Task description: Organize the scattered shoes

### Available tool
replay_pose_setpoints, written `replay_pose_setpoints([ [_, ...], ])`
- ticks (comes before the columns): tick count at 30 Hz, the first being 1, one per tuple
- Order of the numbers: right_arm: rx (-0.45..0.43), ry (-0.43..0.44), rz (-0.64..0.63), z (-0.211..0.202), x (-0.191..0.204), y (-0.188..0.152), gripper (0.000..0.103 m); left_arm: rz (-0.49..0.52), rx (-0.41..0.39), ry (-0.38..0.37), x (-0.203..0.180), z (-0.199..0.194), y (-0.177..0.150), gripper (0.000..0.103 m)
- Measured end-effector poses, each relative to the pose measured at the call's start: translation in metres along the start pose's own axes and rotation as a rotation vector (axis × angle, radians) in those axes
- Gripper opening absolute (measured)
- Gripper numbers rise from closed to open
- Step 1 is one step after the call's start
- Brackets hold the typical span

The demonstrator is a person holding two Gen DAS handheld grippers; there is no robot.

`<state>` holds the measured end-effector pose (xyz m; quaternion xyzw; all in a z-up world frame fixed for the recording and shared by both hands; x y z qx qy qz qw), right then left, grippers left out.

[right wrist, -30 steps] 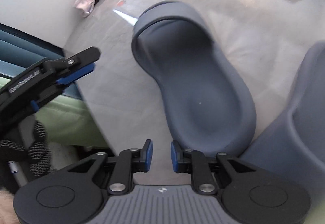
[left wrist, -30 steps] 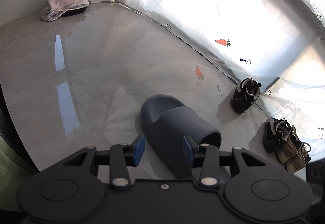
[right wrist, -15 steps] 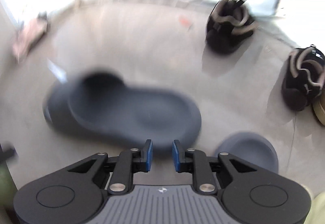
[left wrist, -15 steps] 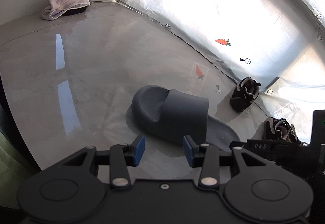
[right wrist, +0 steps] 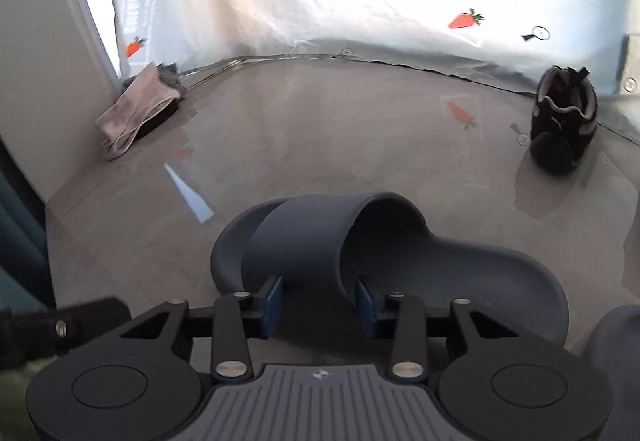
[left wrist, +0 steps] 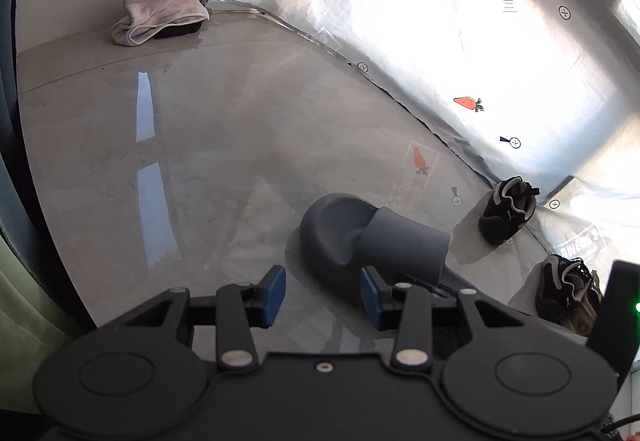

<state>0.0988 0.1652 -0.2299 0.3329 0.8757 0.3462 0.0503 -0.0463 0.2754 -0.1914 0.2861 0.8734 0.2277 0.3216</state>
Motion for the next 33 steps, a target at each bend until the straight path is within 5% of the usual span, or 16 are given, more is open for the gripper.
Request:
replay_pose_setpoints([
  [3,0.039,0.083,-0.038,-0.012,-0.015,-0.011,0.027,0.009,0.003,-0.009,-0.002,-0.001,-0.001,0.042],
  [7,0.056,0.163,0.063,-0.030,-0.043,-0.025,0.028,0.005,0.007,-0.007,0.000,0.000,-0.003,0.041],
  [11,0.022,0.103,0.060,-0.046,-0.042,-0.028,0.032,-0.005,0.004,-0.004,0.002,0.000,-0.004,0.042],
  [15,-0.042,0.100,0.236,-0.057,-0.041,-0.024,0.035,-0.010,0.004,-0.003,0.002,-0.002,-0.007,0.042],
  [17,-0.058,0.024,0.236,-0.059,-0.038,-0.020,0.048,-0.010,0.004,-0.003,0.003,-0.003,-0.008,0.042],
  [18,-0.070,-0.028,0.220,-0.059,-0.037,-0.017,0.056,-0.010,0.005,-0.003,0.003,-0.003,-0.009,0.042],
  [20,-0.096,-0.115,0.145,-0.054,-0.027,-0.006,0.087,-0.011,0.005,-0.002,0.003,-0.004,-0.010,0.042],
  [21,-0.105,-0.145,0.109,-0.050,-0.022,0.000,0.091,-0.011,0.005,-0.002,0.003,-0.005,-0.011,0.042],
  [29,0.076,-0.267,-0.183,0.013,0.008,-0.008,0.092,-0.015,-0.013,0.018,0.013,-0.013,-0.007,0.042],
  [33,0.091,-0.233,-0.256,0.002,0.005,-0.027,0.091,-0.021,-0.007,0.028,0.018,-0.012,-0.007,0.042],
])
Point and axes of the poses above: each gripper's, at about its wrist camera, not at the fingertips, and z roughly the way its jaws point, x to its left, y to its top, the point moved 9 cm from there along z, roughly the way its jaws point, and after that the axes turned 3 degrees about -z, right-handed, at the moved point
